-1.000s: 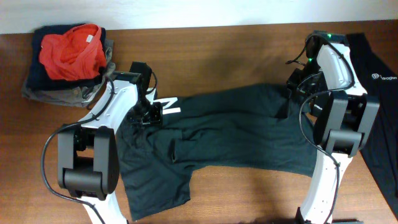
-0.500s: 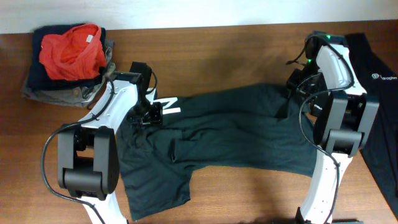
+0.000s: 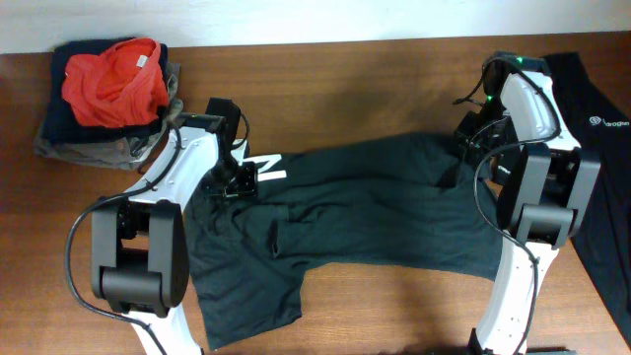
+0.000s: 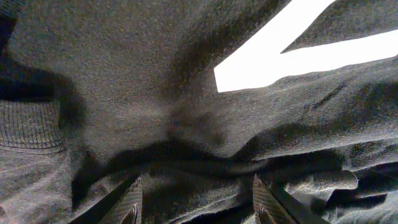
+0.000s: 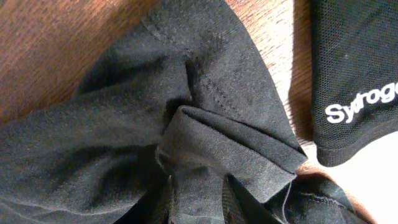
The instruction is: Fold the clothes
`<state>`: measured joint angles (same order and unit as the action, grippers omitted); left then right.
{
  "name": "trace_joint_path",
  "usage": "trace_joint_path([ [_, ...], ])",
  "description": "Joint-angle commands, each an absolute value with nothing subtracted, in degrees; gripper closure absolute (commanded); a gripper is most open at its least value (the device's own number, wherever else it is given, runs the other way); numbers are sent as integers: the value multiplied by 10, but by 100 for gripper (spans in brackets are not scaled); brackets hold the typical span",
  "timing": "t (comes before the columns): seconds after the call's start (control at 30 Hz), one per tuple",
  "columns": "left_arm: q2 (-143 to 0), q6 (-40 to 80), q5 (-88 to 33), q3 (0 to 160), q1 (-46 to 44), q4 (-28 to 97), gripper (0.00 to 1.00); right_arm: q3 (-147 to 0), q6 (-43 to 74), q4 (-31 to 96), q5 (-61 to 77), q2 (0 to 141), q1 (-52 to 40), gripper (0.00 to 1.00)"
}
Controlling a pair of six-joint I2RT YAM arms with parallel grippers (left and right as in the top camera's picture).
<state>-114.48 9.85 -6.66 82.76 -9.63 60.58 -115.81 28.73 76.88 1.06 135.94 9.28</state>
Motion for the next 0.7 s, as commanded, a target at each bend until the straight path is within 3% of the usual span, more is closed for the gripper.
trace_joint_path([
  [0.0,-1137,93,-62,825,-97,606,44,-1153,294,773,-3,1364,90,76],
  [0.13,-1137,93,-62,825,-97,606,44,-1153,294,777,-9,1364,90,95],
  [0.4,-1137,93,-62,825,-97,605,44,-1154,294,788,-7,1359,91,96],
  [0.53,-1137,93,-62,825,-97,604,44,-1155,294,787,-4,1357,90,95],
  [0.63,-1137,93,-62,825,-97,604,44,-1175,293,797,4,1348,90,81],
  [0.67,-1137,93,-62,825,-97,604,44,-1182,292,797,8,1345,90,71],
])
